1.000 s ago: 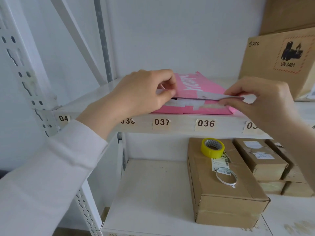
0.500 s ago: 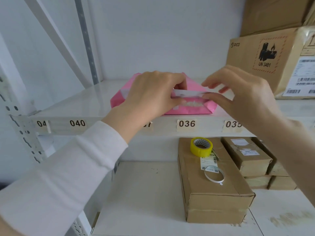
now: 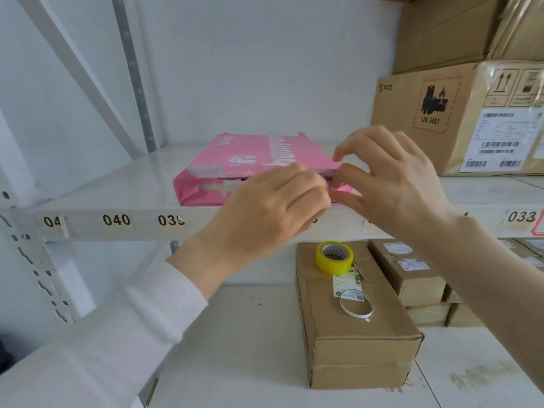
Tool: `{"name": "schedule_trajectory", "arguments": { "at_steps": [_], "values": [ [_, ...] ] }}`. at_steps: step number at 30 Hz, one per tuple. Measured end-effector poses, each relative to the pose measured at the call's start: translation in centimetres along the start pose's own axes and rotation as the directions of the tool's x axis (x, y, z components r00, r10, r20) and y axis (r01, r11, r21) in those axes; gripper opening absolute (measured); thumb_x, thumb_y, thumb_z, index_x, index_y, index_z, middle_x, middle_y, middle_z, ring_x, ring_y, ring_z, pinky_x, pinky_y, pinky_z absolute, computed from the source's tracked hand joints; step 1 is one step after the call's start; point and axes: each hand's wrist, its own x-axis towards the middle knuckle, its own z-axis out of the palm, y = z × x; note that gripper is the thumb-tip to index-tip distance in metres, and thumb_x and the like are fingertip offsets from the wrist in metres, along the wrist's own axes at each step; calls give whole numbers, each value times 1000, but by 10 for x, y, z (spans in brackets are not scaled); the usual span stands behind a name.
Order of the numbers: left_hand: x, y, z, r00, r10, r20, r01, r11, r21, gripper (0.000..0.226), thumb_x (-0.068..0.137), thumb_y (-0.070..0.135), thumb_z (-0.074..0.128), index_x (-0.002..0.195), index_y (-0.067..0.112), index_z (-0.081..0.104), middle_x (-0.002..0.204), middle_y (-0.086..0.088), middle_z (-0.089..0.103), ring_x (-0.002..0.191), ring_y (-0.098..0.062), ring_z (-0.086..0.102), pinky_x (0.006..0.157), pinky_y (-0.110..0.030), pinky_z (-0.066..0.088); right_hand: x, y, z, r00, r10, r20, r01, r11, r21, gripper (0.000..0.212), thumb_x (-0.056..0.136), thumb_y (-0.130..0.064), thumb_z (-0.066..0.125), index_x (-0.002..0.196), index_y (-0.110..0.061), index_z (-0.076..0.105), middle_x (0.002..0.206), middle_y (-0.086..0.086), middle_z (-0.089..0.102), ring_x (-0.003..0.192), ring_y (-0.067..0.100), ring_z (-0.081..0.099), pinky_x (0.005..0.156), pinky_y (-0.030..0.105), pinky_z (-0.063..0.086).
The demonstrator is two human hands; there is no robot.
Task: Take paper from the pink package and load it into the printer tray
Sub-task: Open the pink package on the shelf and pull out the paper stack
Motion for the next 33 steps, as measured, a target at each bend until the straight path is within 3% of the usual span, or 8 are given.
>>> {"name": "schedule_trajectory", "arguments": {
  "at_steps": [2, 5, 10, 18, 27, 31, 33],
  "values": [
    [-4, 4, 7, 992, -100, 78, 99, 995, 6, 4, 86, 4, 58, 83, 6, 59, 85, -10, 66, 78, -28, 62, 67, -37, 52, 0, -1, 3, 1000, 24, -16, -25, 1000, -8, 19, 82, -19, 68, 68, -7, 62, 91, 12, 69, 92, 29, 57, 62, 39, 45],
    [-4, 4, 12, 955, -266, 128, 259, 963, 70, 9, 86, 7, 57, 93, 7, 63, 93, -8, 67, 87, -28, 64, 72, -38, 53, -3, 0, 5, 999, 50, -22, -49, 998, 31, 17, 82, -19, 67, 69, -8, 63, 92, 11, 69, 94, 24, 48, 64, 40, 43],
    [6, 7, 12, 939, -330, 100, 324, 944, 65, 10, 86, 13, 56, 86, 8, 64, 77, -5, 66, 73, -26, 61, 57, -34, 49, -5, 0, 3, 988, 152, -4, -150, 978, 144, 23, 81, -28, 66, 66, -11, 66, 93, 10, 68, 96, 22, 46, 68, 40, 45],
    [7, 7, 13, 871, -463, 164, 471, 882, -10, 3, 78, 17, 64, 80, 14, 64, 75, -1, 66, 70, -23, 63, 50, -24, 40, -14, 0, 3, 968, 248, 36, -250, 951, 184, 19, 79, -26, 69, 69, -11, 67, 99, 9, 66, 100, 24, 44, 74, 40, 45],
    [2, 12, 10, 840, -507, 193, 521, 854, -21, 4, 79, 21, 59, 80, 20, 63, 74, 5, 66, 71, -18, 63, 54, -21, 33, -24, 9, -7, 955, 298, 0, -294, 942, 161, 22, 83, -26, 67, 72, -7, 64, 97, 11, 67, 96, 36, 54, 72, 47, 46],
    [0, 14, 9, 866, -459, 198, 467, 884, 9, 9, 79, 21, 54, 80, 20, 63, 74, 3, 64, 71, -21, 61, 61, -25, 32, -27, 5, -8, 955, 296, 5, -295, 948, 117, 22, 84, -25, 65, 72, -7, 63, 95, 11, 68, 95, 34, 55, 69, 43, 46],
    [-2, 15, 8, 883, -415, 220, 421, 907, 19, 5, 78, 19, 60, 82, 19, 64, 76, 2, 65, 71, -23, 60, 62, -25, 32, -28, 3, -9, 943, 332, 21, -332, 933, 142, 21, 84, -27, 64, 74, -8, 64, 97, 10, 67, 97, 30, 52, 70, 41, 45]
  ]
}}
